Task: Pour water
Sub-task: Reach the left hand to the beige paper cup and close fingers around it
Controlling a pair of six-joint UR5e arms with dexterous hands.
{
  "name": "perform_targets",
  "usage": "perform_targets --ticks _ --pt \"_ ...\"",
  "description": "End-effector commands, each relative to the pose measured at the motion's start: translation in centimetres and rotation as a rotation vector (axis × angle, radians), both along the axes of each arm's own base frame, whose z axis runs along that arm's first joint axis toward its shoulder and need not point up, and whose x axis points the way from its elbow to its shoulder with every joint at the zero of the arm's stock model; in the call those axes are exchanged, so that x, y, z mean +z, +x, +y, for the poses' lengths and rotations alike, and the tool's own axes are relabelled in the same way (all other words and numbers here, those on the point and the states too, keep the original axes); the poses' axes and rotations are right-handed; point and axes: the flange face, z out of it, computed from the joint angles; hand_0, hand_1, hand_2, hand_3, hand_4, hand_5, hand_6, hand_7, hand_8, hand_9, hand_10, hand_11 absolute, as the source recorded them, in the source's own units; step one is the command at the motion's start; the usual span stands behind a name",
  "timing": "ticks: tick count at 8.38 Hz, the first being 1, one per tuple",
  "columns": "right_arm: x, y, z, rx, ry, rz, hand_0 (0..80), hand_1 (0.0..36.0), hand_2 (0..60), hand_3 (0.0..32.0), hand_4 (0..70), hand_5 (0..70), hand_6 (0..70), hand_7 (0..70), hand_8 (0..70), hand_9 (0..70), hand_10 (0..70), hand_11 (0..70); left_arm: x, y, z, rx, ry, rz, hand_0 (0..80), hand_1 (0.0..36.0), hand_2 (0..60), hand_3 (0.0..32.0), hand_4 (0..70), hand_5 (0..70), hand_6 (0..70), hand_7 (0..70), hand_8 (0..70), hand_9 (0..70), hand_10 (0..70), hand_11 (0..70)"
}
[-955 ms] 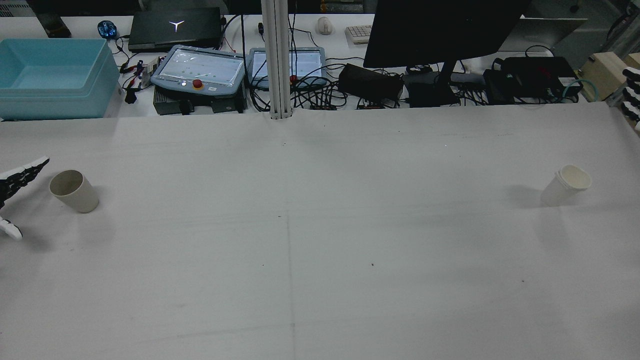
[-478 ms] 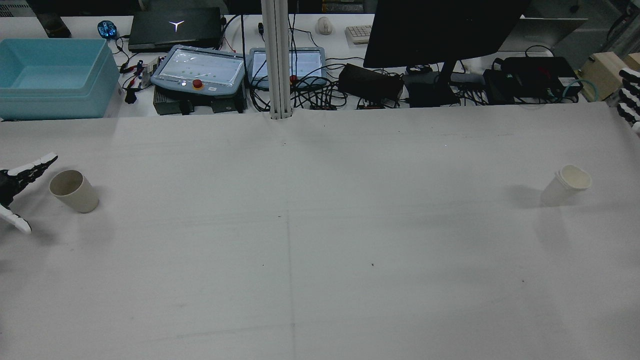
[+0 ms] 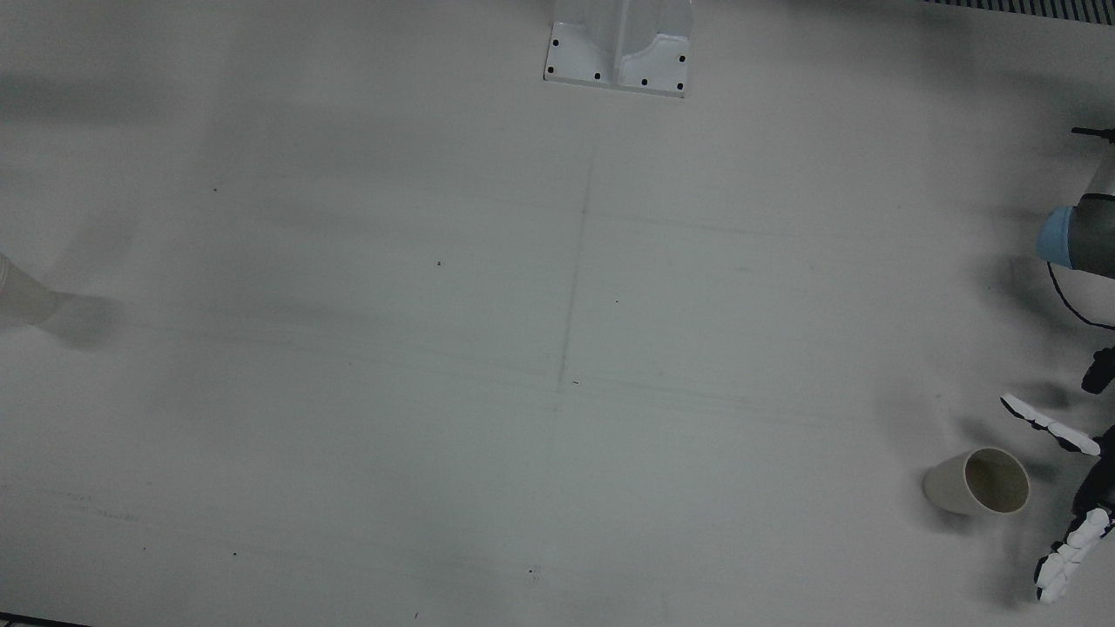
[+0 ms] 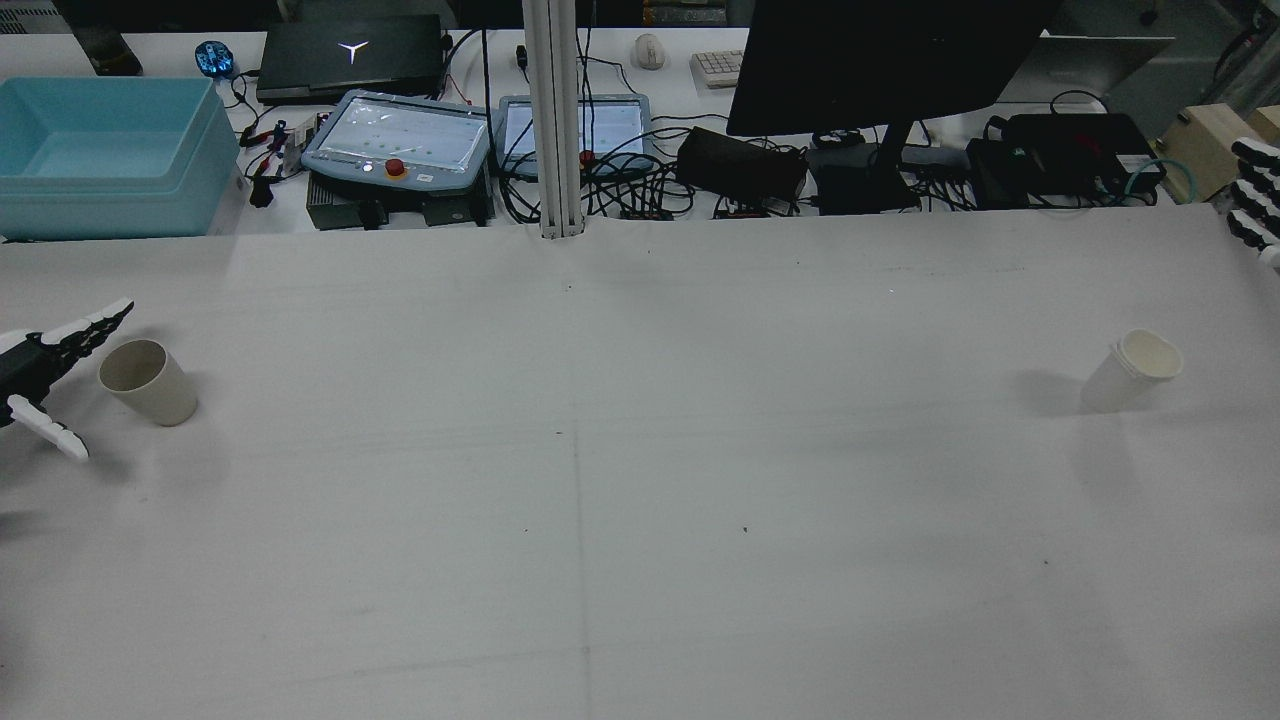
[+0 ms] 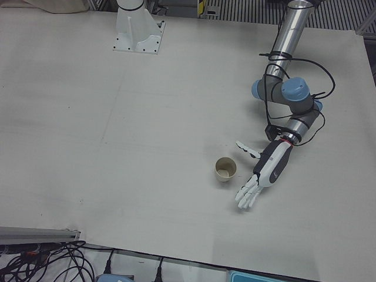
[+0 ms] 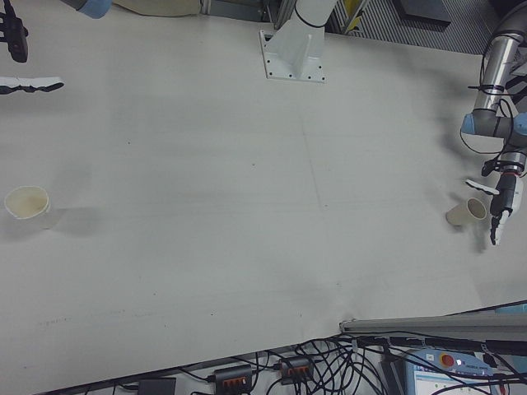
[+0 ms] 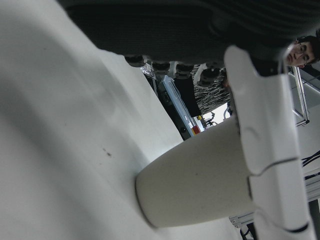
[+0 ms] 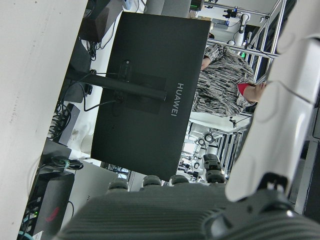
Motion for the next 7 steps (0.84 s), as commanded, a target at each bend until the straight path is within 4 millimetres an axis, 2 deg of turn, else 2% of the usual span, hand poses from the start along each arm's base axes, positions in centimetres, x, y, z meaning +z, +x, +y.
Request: perform_targets --ticks 1,2,6,7 --pt "0.1 0.0 0.1 0.0 -0.002 0.001 53.8 13.3 0.0 8.0 0.0 15.8 0.0 0.0 0.0 0.0 0.0 0.0 -0.7 4.0 0.6 0.026 0.0 0.009 62.3 8.9 0.0 0.0 13.8 0.0 2.2 5.1 4.3 0.0 0.0 0.0" --pt "0.0 0.0 0.1 0.0 -0.001 0.0 53.5 13.1 0.0 8.4 0.0 14.9 0.0 0.0 0.0 0.0 0.0 0.0 -0.9 5.1 0.9 0.043 -0.003 0.008 62.7 8.9 0.0 0.0 13.7 0.0 2.1 4.9 4.2 0.0 0.0 0.0" --pt "0.2 0.0 0.1 0.0 -0.004 0.001 53.1 12.9 0.0 8.2 0.0 12.3 0.0 0.0 0.0 0.0 0.0 0.0 -2.7 6.0 -0.6 0.028 -0.004 0.025 65.2 10.4 0.0 0.0 14.8 0.0 2.9 5.8 4.3 0.0 0.0 0.0" --pt "0.3 0.0 0.1 0.0 -0.005 0.001 52.8 12.7 0.0 8.2 0.0 11.2 0.0 0.0 0.0 0.0 0.0 0.0 -2.8 6.0 -0.7 0.026 -0.01 0.031 73.4 12.4 0.0 0.0 15.0 4.7 3.3 6.3 4.6 0.0 0.0 0.1"
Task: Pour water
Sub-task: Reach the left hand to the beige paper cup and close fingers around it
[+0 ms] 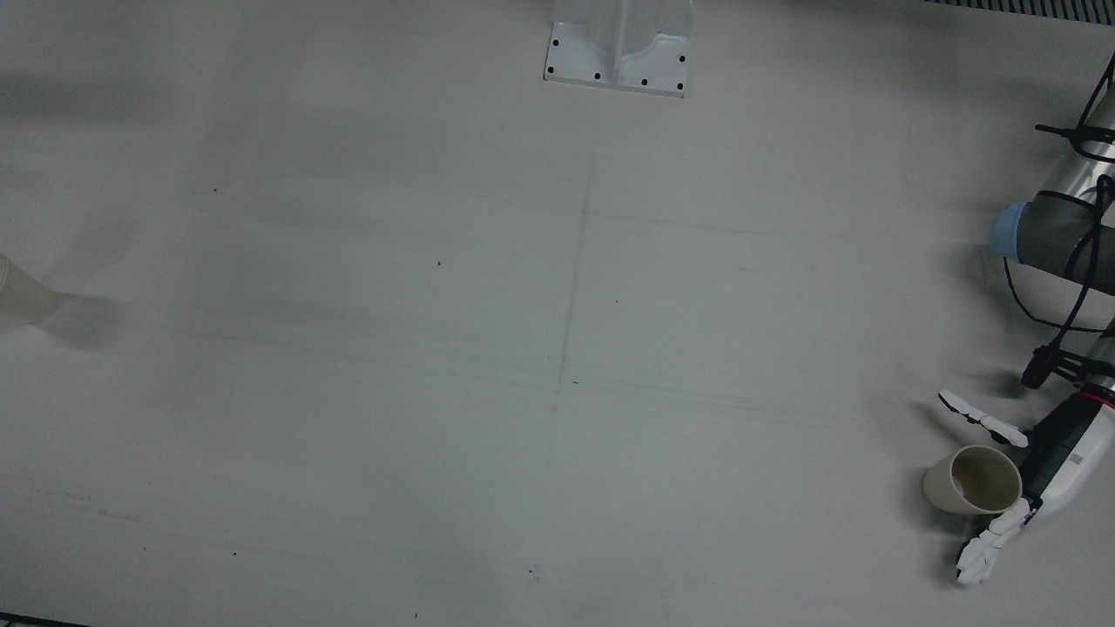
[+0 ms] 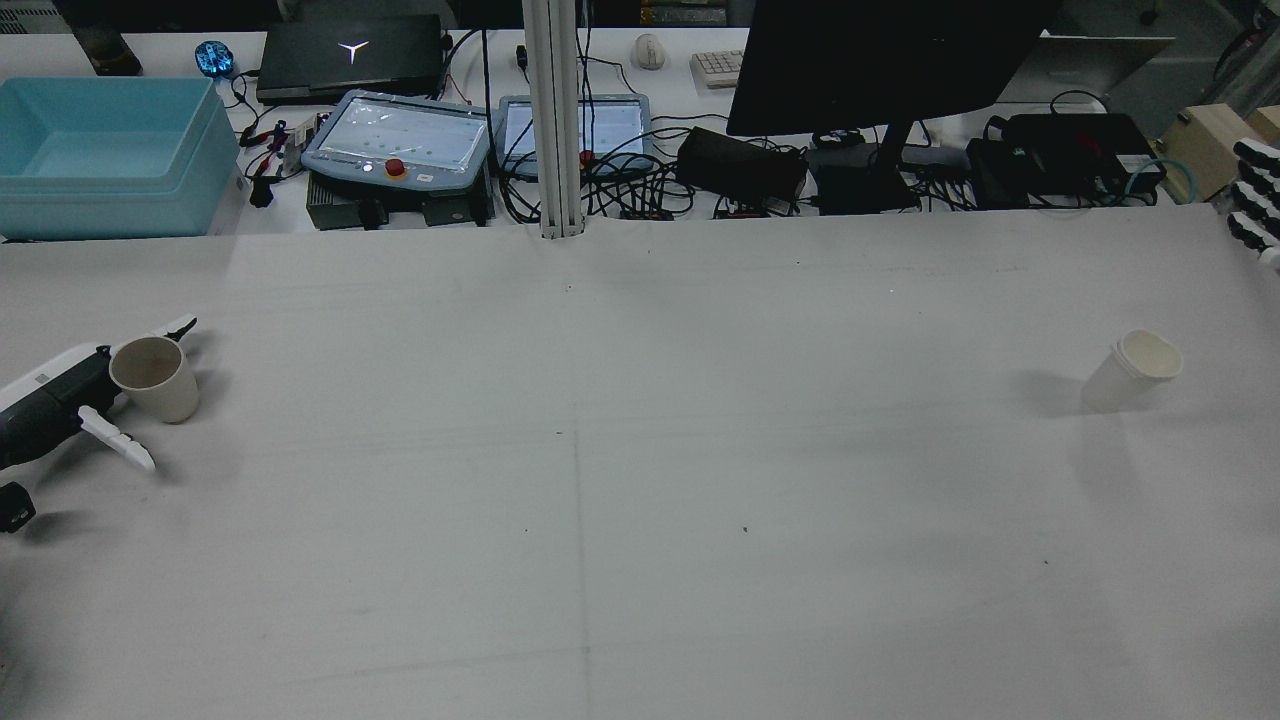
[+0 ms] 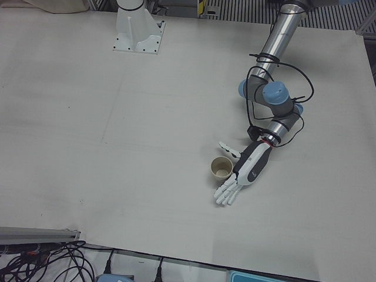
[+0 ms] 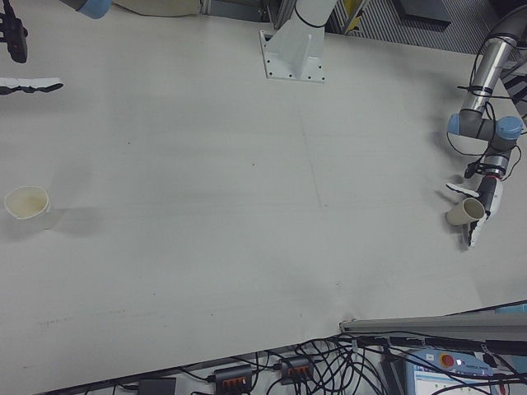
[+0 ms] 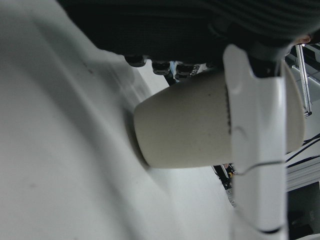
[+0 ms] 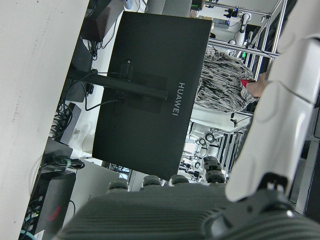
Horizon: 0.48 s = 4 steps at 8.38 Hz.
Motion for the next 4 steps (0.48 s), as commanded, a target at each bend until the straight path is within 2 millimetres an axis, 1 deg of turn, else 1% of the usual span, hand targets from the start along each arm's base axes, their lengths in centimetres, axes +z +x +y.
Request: perform_targets --ticks 1,2,3,4 --pt "0.32 0.12 0.21 0.002 -0.007 0.002 52.9 12.7 0.0 8.4 0.0 10.1 0.0 0.0 0.0 0.0 0.0 0.0 -0.34 0.03 -0.36 -0.014 -0.032 0.026 80.0 15.7 0.0 0.0 18.3 54.7 4.3 5.6 5.1 0.0 0.0 1.1" --pt "0.38 0.08 0.28 0.001 -0.008 0.002 52.8 12.8 0.0 8.0 0.0 8.8 0.0 0.0 0.0 0.0 0.0 0.0 -0.16 -0.14 -0.36 -0.025 -0.047 0.034 80.0 16.3 0.0 0.0 32.5 70.0 5.7 7.1 5.5 0.0 0.6 3.1" --pt "0.45 0.08 0.28 0.001 -0.01 0.002 52.6 12.4 0.0 7.8 0.0 7.9 0.0 0.0 0.0 0.0 0.0 0.0 -0.11 -0.17 -0.33 -0.023 -0.056 0.041 80.0 13.8 0.0 0.0 48.2 70.0 7.3 10.7 6.1 0.7 2.1 4.5" --pt "0.52 0.16 0.36 0.002 -0.011 0.003 52.3 12.3 0.0 7.4 0.0 8.1 0.0 0.0 0.0 0.0 0.0 0.0 -0.02 -0.22 -0.29 -0.023 -0.067 0.046 80.0 11.3 0.0 0.0 61.6 70.0 9.0 13.9 6.4 1.7 3.3 5.8"
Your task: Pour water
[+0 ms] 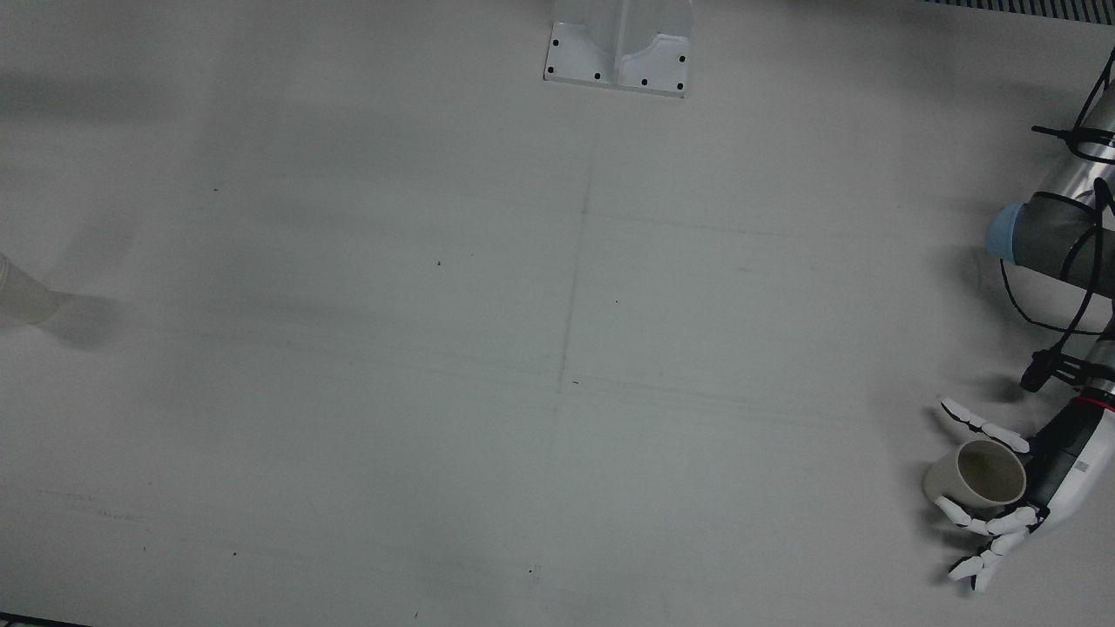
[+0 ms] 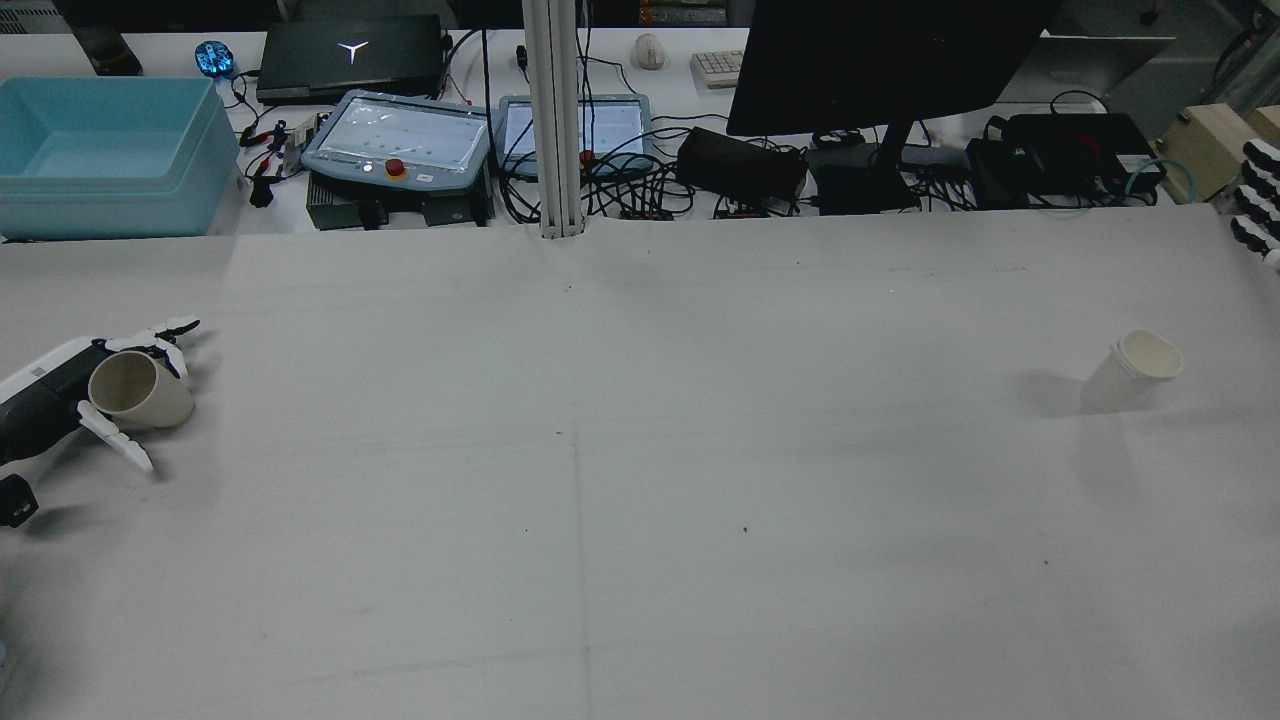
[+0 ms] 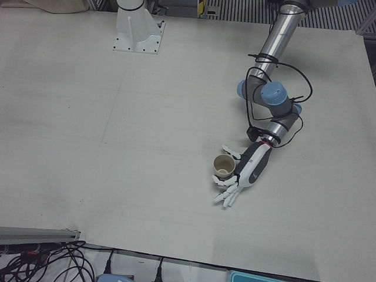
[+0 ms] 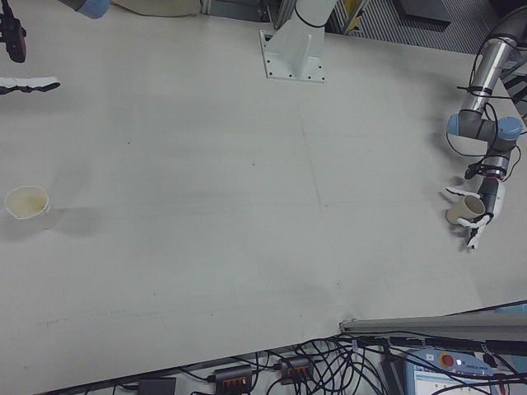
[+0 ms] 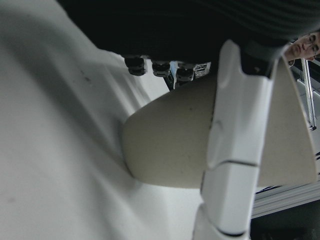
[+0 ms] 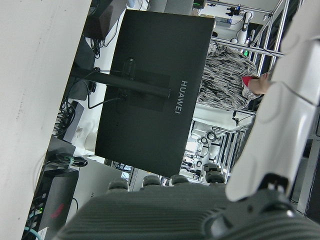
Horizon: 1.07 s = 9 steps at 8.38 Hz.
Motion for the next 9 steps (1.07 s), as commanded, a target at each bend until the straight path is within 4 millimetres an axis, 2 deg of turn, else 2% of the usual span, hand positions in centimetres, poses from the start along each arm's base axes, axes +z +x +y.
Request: perform_targets --ticks 1,2,3,4,5,7,8,9 --pt "0.2 0.1 0.2 0.001 -0.005 0.001 52.3 12.2 0.0 7.6 0.0 8.1 0.0 0.0 0.0 0.0 0.0 0.0 0.2 -0.1 0.1 0.0 -0.035 0.024 76.2 8.3 0.0 0.0 70.0 70.0 10.6 16.5 7.0 2.9 4.3 6.7" --pt "0.2 0.1 0.2 0.001 -0.005 0.001 52.3 12.2 0.0 8.0 0.0 7.3 0.0 0.0 0.0 0.0 0.0 0.0 0.1 -0.2 0.1 0.0 -0.04 0.03 77.3 8.6 0.0 0.0 70.0 70.0 13.1 19.7 8.4 4.9 5.5 8.2" --pt "0.3 0.1 0.2 0.003 -0.007 0.002 52.3 12.3 0.0 7.8 0.0 6.8 0.0 0.0 0.0 0.0 0.0 0.0 0.3 -0.2 0.1 0.003 -0.054 0.04 80.0 19.7 0.0 0.0 70.0 70.0 15.4 21.9 10.1 6.8 7.2 11.4" --pt "0.2 0.1 0.2 0.003 -0.004 0.001 52.4 12.3 0.0 7.4 0.0 7.2 0.0 0.0 0.0 0.0 0.0 0.0 0.4 -0.4 0.2 0.005 -0.072 0.058 80.0 33.2 21.7 0.0 70.0 70.0 16.6 23.4 10.7 7.7 8.3 13.7" --pt "0.3 0.1 0.2 0.004 -0.005 0.0 52.3 12.4 0.0 7.6 0.0 7.6 0.0 0.0 0.0 0.0 0.0 0.0 0.2 -0.4 0.2 0.012 -0.096 0.09 80.0 36.0 60.0 0.0 70.0 70.0 16.6 24.2 10.6 7.7 8.7 14.5" --pt "1.2 0.4 0.4 0.007 -0.01 0.002 52.6 13.2 0.0 7.8 0.0 1.4 0.0 0.0 0.0 0.0 0.0 0.0 -0.3 -0.8 0.4 0.034 -0.182 0.209 80.0 36.0 60.0 0.0 70.0 70.0 16.2 24.9 10.7 7.1 8.4 14.8" --pt "4.9 0.4 0.5 0.006 0.007 0.003 54.1 16.0 0.0 8.4 0.0 0.0 0.0 0.0 0.0 0.0 0.0 0.0 -2.6 -0.6 0.3 0.046 -0.194 0.253 80.0 36.0 60.0 0.0 70.0 70.0 15.8 25.0 10.3 6.5 7.5 13.4" --pt "11.6 0.0 0.0 0.0 0.057 -0.016 56.7 20.7 0.0 6.0 0.0 0.0 0.0 0.0 0.0 0.0 0.0 0.0 -5.9 -0.5 0.1 0.053 -0.177 0.274 80.0 36.0 60.0 0.0 70.0 70.0 15.2 24.8 10.2 6.1 7.0 12.6"
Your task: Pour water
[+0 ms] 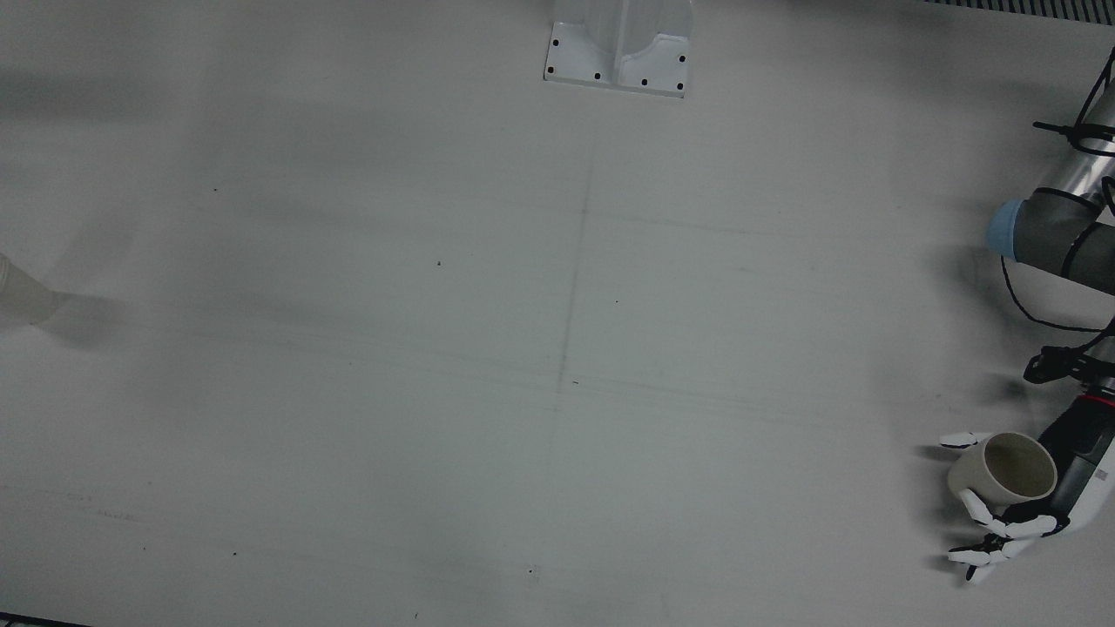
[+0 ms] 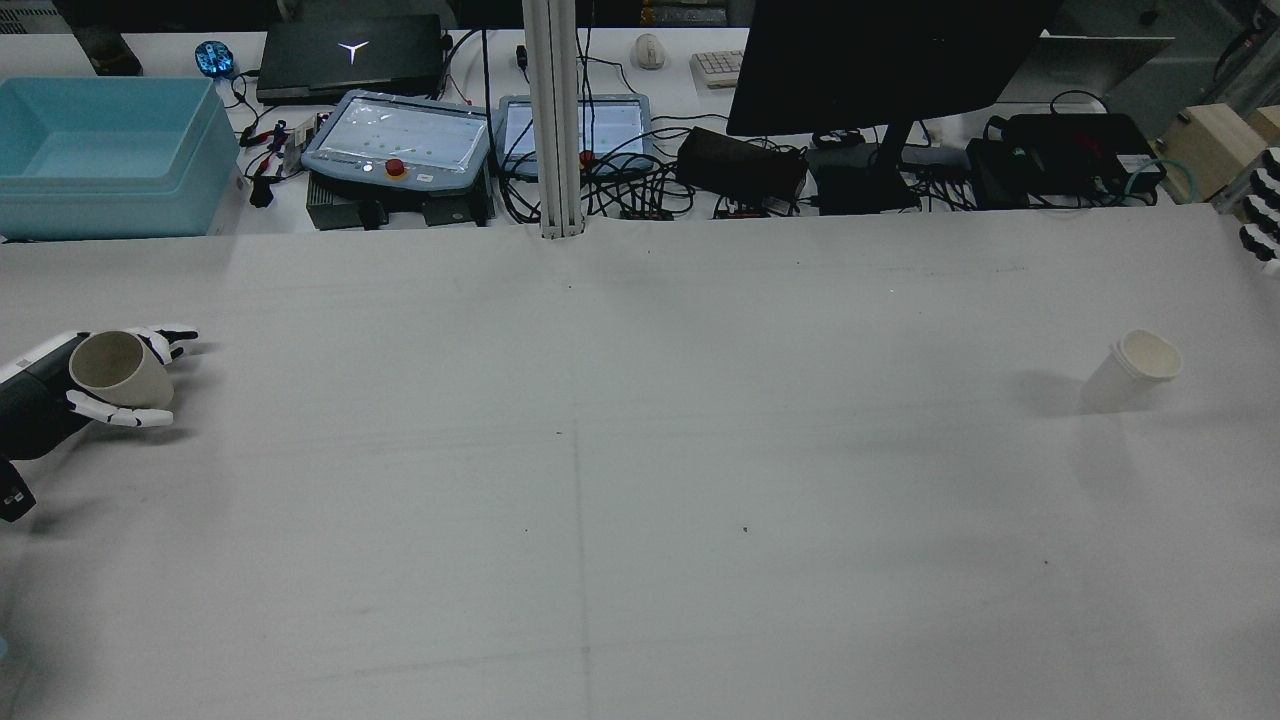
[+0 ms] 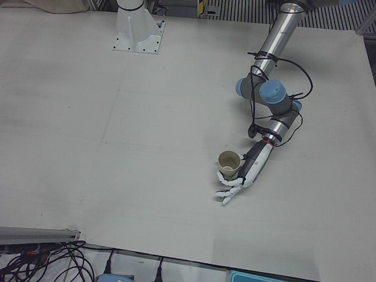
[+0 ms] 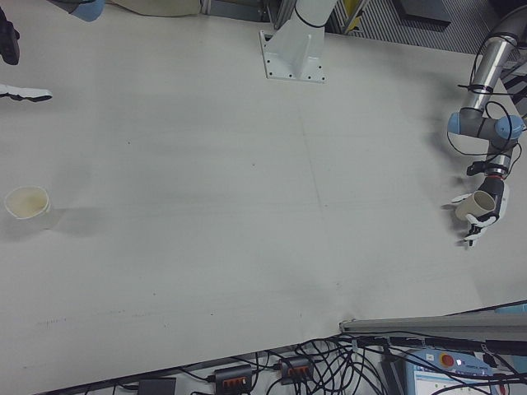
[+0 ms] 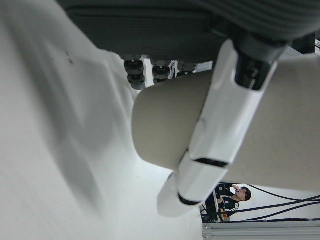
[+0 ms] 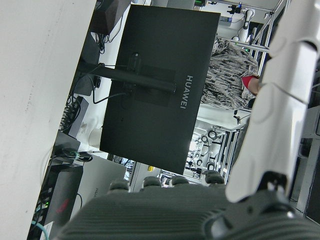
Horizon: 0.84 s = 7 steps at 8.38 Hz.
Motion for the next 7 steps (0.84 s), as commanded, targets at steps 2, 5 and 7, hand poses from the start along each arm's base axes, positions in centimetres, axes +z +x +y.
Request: perform_targets --ticks 2,5,7 --pt "20.4 -0.7 -1.2 -0.013 0.075 -0.052 74.4 30.1 0.0 8.0 0.0 0.0 0.0 0.0 0.0 0.0 0.0 0.0 -10.1 0.6 -0.4 0.016 0.006 0.091 80.0 36.0 60.0 0.0 70.0 70.0 15.2 25.1 10.4 6.5 7.4 13.2" --pt "24.9 -4.0 -3.0 -0.069 0.074 0.035 80.0 35.5 1.6 5.8 0.0 0.0 0.6 0.0 0.0 0.0 0.0 0.0 -13.8 0.4 -0.1 0.015 0.021 0.103 80.0 36.0 60.0 0.0 70.0 70.0 15.7 26.3 10.5 6.9 7.6 13.5" --pt "26.3 -9.0 -3.5 -0.169 0.066 0.051 80.0 35.2 1.6 0.4 0.0 0.0 0.0 0.0 0.0 0.0 0.0 0.0 -15.0 0.2 0.1 0.014 0.029 0.107 80.0 36.0 60.0 0.0 70.0 70.0 15.5 26.1 10.6 6.8 7.3 13.1"
